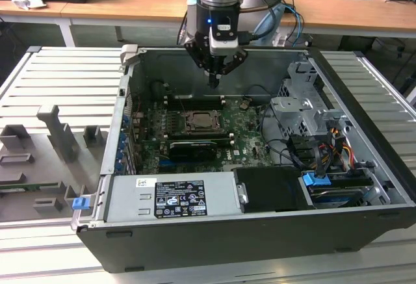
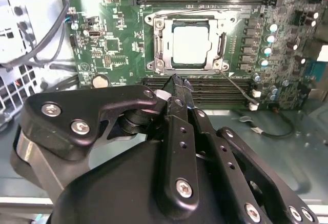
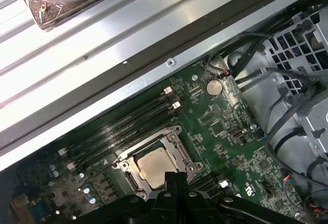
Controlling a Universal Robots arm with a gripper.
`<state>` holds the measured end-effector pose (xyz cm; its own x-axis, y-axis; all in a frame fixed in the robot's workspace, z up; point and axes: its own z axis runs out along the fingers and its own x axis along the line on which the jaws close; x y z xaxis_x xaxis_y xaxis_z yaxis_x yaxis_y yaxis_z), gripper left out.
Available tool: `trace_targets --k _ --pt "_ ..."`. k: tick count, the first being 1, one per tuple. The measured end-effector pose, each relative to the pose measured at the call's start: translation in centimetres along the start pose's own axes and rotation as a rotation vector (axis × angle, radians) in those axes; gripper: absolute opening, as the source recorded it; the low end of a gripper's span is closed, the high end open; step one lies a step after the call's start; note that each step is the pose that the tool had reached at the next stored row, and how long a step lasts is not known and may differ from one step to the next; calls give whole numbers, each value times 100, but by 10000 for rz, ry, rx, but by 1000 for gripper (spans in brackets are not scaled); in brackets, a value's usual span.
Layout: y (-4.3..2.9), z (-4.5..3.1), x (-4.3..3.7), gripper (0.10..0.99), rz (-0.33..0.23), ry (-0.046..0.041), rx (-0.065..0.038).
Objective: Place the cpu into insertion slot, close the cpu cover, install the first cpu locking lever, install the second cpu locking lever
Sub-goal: 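Install the first cpu locking lever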
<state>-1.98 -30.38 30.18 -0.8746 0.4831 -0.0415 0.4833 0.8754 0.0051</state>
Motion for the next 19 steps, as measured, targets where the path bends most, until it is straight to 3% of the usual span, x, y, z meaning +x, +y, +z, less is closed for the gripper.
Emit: trace_targets --k 5,9,19 --pt "-3 6 -14 106 -718 20 -18" --pt "-64 13 -47 106 -730 98 -174" --pt "-69 36 -41 106 -1697 111 -204"
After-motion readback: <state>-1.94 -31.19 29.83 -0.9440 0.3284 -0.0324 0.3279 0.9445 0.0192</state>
